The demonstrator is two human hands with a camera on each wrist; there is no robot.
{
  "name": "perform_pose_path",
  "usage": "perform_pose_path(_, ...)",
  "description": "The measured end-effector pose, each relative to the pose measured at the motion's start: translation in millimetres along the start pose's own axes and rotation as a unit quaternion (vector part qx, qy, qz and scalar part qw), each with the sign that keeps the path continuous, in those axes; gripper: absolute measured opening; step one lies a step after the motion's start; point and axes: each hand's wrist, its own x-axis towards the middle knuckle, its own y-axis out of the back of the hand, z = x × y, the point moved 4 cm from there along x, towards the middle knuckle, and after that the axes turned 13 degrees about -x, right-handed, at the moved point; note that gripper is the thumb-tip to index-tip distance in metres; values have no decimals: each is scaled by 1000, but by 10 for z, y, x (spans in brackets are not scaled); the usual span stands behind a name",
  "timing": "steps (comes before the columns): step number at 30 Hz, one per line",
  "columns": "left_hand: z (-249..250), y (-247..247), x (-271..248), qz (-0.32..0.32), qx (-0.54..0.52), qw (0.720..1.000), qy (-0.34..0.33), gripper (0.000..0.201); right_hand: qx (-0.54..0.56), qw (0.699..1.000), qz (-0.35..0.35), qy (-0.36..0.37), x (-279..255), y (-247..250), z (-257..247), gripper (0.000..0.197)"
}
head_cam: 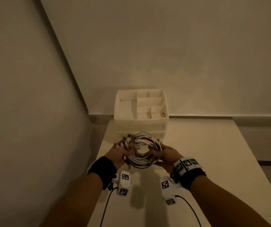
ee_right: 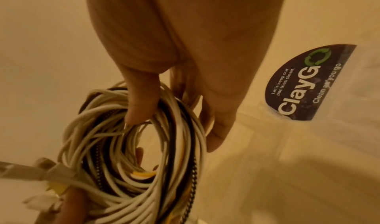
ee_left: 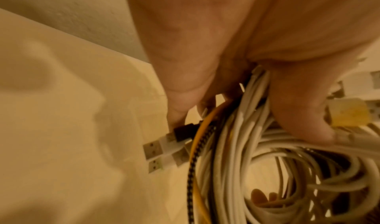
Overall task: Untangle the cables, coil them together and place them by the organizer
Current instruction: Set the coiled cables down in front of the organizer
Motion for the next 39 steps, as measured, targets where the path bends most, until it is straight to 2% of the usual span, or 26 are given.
perform_pose_path(4,-208,235,390,4,7,1000,2,48,14,999,24,-16,415,35,212,44)
perform_pose_path(7,-322,364,572,18,20,999,24,36,0,998,33,-44,646,61,337,40)
perform_pose_path(11,-385,514,799,54,73,993,80,27,-115,983,65,-125,853,145,352,34)
perform_pose_path(13,-409,518,883,52,100,989,100,26,-215,960,65,-170,945,156,403,43)
perform_pose_path(15,-436,542,974,80,104,985,110,21,-315,930,52,-180,1083,153,451,48)
perform_pose_path(17,-466,558,1055,117,132,980,92,19,-398,903,63,-150,1113,94,388,49)
perform_pose_path(19,-480,559,1066,143,190,970,59,27,-481,866,90,-104,1039,43,330,66)
perform_pose_path(20,-482,554,1042,156,230,959,45,33,-506,852,116,-66,962,32,313,73)
perform_pose_path(22,-439,503,916,187,320,929,3,47,-541,823,160,64,766,-19,325,71)
perform_pose_path(23,-417,455,832,203,346,916,-28,55,-577,786,173,138,659,-75,339,70)
perform_pose_path(25,-431,395,700,228,346,905,-96,74,-648,699,174,246,606,-147,491,83)
perform_pose_path(27,-498,383,600,233,320,903,-166,89,-676,664,174,266,634,-132,579,93)
perform_pose_path(29,-557,346,537,201,338,891,-227,102,-699,645,170,257,643,-95,559,93)
perform_pose_path(30,-555,324,512,186,370,873,-257,107,-709,639,159,253,638,-73,556,91)
perform_pose_path(32,-514,290,482,186,465,806,-317,112,-734,607,151,266,615,-44,559,84)
perform_pose_path(33,-490,282,497,193,511,771,-327,112,-747,587,152,273,619,-30,583,82)
perform_pose_path(35,-405,283,536,219,571,727,-311,113,-765,564,148,273,661,8,628,78)
perform_pose_path(37,-316,334,572,238,597,710,-288,114,-774,548,142,283,673,-3,590,76)
perform_pose_path(39,-287,423,613,224,615,704,-277,106,-777,540,139,293,643,-40,508,77)
